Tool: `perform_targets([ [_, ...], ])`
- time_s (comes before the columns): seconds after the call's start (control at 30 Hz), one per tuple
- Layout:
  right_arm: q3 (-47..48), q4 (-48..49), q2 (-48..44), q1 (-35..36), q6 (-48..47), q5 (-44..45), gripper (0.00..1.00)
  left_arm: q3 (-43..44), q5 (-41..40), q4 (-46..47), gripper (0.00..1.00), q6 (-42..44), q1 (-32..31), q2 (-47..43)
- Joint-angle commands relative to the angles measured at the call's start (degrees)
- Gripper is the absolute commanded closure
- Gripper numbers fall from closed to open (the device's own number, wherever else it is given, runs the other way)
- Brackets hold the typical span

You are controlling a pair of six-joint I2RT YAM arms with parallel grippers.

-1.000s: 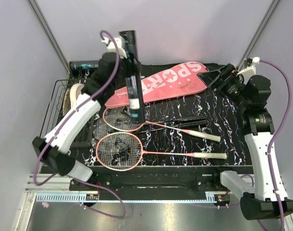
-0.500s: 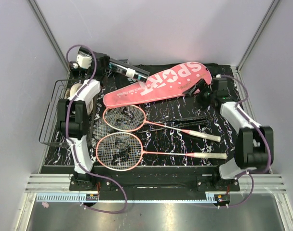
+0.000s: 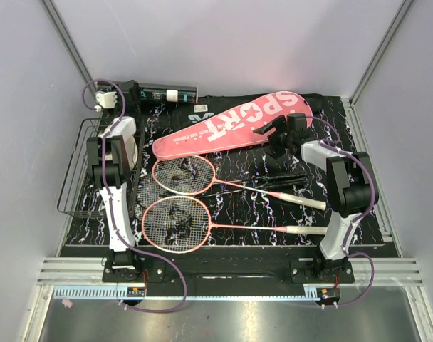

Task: Pack up the badminton gear
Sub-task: Place the shuttle tube at the center of the board.

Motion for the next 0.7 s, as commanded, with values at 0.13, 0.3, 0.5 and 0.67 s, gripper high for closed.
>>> perform_targets([
  [0.13, 6.2, 4.1, 6.9, 3.2, 6.8, 3.6, 0.12, 6.5, 1.7, 1.8, 0.01, 1.4, 2.4, -1.4],
  [0.3, 16.7, -8.8, 10.4, 5.8, -0.7, 8.5, 0.11, 5.4, 7.2, -0.1, 0.01, 3.4, 2.7, -5.5],
  [0.5, 16.3, -13.1, 9.4, 6.2, 3.3, 11.7, 0.06, -6.7, 12.1, 6.0, 0.06, 10.6, 1.7, -16.1],
  [0.67, 11.1, -8.9, 8.7, 7.0, 13.0, 11.7, 0.07, -1.8, 27.4, 9.0, 0.1, 28.0, -1.9, -15.8],
])
